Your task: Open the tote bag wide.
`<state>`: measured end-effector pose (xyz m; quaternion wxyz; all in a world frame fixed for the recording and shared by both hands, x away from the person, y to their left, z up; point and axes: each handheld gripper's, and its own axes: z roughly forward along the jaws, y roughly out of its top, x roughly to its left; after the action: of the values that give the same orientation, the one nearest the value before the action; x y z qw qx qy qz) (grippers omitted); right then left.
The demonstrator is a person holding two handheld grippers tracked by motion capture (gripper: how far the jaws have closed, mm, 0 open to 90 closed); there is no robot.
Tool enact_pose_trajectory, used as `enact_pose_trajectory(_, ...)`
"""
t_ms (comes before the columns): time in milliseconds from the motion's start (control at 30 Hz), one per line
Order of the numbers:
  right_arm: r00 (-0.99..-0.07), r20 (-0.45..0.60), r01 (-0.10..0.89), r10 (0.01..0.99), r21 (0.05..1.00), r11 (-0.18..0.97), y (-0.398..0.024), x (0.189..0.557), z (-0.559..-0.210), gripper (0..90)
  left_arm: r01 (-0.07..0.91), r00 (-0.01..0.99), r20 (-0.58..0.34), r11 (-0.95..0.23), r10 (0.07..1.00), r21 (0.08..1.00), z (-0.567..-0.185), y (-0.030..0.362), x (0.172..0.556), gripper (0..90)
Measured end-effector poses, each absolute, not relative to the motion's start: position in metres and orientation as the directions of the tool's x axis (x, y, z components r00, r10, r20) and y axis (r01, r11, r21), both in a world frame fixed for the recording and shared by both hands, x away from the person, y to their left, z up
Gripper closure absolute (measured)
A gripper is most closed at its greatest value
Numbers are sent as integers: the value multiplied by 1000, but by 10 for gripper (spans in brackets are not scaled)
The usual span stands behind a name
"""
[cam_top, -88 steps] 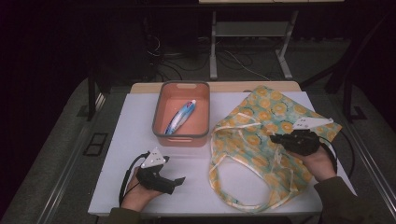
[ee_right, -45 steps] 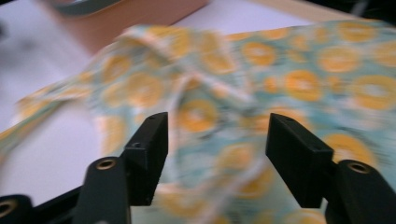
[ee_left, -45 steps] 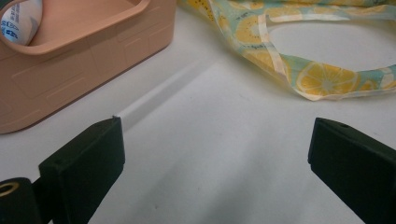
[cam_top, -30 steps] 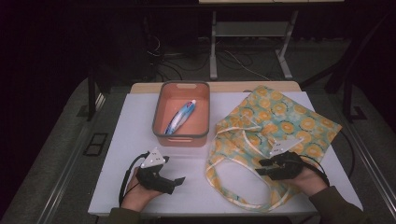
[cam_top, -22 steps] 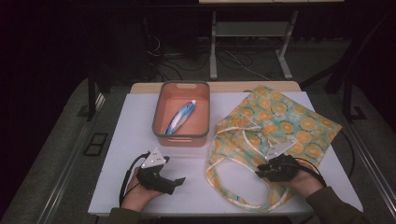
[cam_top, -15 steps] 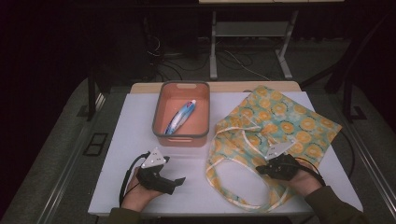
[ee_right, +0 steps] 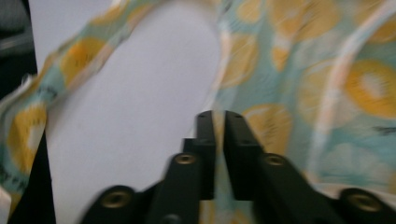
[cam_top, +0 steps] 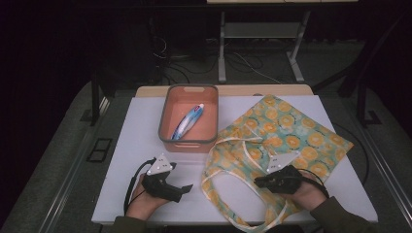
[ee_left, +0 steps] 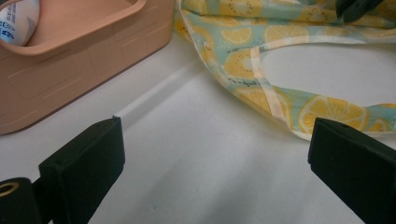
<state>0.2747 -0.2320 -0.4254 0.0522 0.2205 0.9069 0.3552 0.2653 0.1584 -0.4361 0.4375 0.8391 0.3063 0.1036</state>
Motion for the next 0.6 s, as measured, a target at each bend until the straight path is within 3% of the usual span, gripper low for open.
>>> enact_pose_trajectory(167, -861, 26, 396, 507, 659, 639, -239, 281, -427, 551, 423, 793, -94, -432, 602, 797, -436, 158, 265, 23)
enact_pose_trajectory(267, -843, 0, 411, 538, 645, 644, -240, 285, -432, 463, 424, 792, -94, -431, 604, 796, -436, 158, 265, 23)
enact_pose_trajectory(500, -833, 19, 444, 553, 617, 649, -241, 291, -443, 506, 425, 792, -96, -431, 603, 796, -436, 158, 265, 23)
enact_pose_trajectory(600, -832, 15, 444, 555, 618, 649, -241, 292, -443, 567, 424, 793, -95, -433, 602, 795, -436, 157, 265, 23)
